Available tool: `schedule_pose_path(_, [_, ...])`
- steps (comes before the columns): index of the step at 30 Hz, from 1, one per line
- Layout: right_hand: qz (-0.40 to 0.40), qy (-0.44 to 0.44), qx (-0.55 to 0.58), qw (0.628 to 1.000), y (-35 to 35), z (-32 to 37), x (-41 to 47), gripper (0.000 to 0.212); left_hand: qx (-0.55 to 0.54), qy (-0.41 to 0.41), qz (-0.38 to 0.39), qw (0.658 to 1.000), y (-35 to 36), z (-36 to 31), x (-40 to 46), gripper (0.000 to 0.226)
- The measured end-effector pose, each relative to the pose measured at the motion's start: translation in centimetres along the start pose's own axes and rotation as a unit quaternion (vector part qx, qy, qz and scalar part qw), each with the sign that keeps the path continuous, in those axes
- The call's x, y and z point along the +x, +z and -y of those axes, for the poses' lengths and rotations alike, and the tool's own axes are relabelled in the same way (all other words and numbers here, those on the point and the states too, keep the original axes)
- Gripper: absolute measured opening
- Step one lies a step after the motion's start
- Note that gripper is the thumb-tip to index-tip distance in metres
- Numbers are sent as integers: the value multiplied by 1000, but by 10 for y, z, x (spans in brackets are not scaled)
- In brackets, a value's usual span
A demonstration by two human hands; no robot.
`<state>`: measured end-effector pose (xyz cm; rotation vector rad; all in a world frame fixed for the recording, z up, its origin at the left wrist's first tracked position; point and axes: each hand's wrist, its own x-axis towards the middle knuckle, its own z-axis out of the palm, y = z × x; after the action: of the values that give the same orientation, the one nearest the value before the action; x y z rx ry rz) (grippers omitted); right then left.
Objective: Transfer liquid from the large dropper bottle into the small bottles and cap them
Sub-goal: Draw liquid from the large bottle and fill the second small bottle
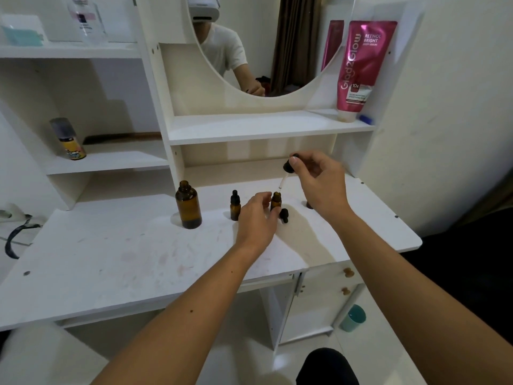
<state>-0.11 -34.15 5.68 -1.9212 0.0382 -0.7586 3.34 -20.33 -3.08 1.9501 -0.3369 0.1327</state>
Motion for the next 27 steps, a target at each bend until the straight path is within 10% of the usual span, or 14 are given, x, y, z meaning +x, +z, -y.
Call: schedule_pose_path(27, [49,27,-74,996,20,-12,3,11,6,21,-8,1000,0,1,4,15])
